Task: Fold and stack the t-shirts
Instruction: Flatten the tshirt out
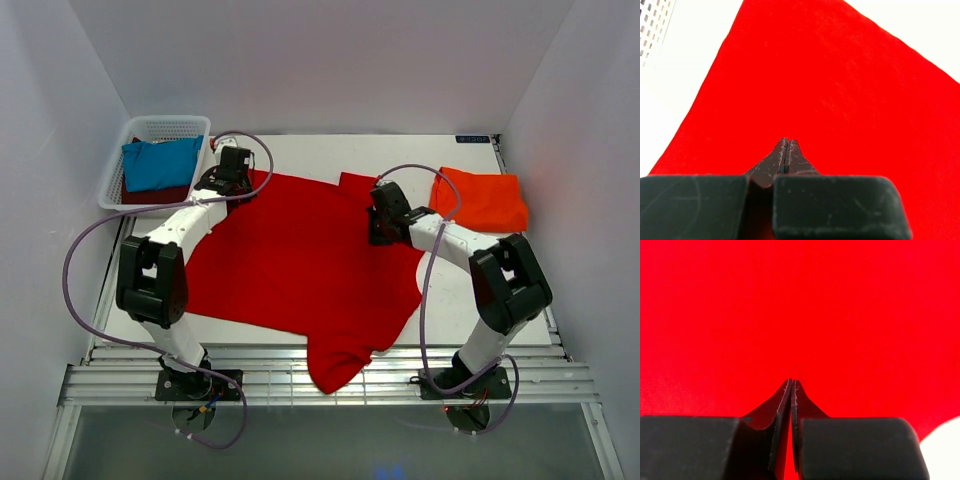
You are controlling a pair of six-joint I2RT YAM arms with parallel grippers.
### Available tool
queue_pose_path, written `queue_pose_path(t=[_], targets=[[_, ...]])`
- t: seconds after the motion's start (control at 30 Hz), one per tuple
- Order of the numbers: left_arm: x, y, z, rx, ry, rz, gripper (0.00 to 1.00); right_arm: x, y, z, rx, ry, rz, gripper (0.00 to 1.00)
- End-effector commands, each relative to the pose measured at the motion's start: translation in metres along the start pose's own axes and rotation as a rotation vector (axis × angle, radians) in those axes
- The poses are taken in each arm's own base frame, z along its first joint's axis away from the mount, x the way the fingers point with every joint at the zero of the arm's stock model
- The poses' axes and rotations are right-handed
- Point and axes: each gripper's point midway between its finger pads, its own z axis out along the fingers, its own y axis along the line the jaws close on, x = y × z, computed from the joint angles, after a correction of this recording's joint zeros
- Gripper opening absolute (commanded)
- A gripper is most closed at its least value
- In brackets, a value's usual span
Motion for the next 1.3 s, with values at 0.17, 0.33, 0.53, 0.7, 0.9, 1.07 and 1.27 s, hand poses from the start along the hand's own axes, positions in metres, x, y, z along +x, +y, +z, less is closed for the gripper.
queue_pose_path(t=[0.17, 0.33, 0.53, 0.7, 0.9, 1.07, 1.27], targets=[[0.032, -0.007, 0.037, 0.037, 0.084, 0.005, 0.0, -0.051, -0.009, 0.025, -0.033, -0.073, 0.019, 0.08], [0.067, -0.004, 0.054, 0.02, 0.164, -0.002, 0.0, -0.055, -0.024, 0.038, -0.015, -0.054, 0.045, 0.08], [0.093, 0.0, 0.069, -0.003, 0.225, -0.005, 0.0, -0.049, -0.037, 0.062, 0.017, 0.02, 0.052, 0.08], [0.102, 0.0, 0.077, -0.008, 0.25, -0.004, 0.0, -0.05, -0.047, 0.088, 0.052, 0.074, 0.056, 0.08], [0.099, 0.0, 0.08, -0.018, 0.24, -0.001, 0.0, -0.069, -0.059, 0.12, 0.067, 0.097, 0.08, 0.08], [0.095, -0.002, 0.082, -0.016, 0.233, -0.004, 0.0, -0.091, -0.071, 0.141, 0.071, 0.107, 0.094, 0.08], [0.094, -0.002, 0.083, -0.017, 0.229, -0.003, 0.0, -0.129, -0.072, 0.149, 0.021, 0.046, 0.06, 0.08]])
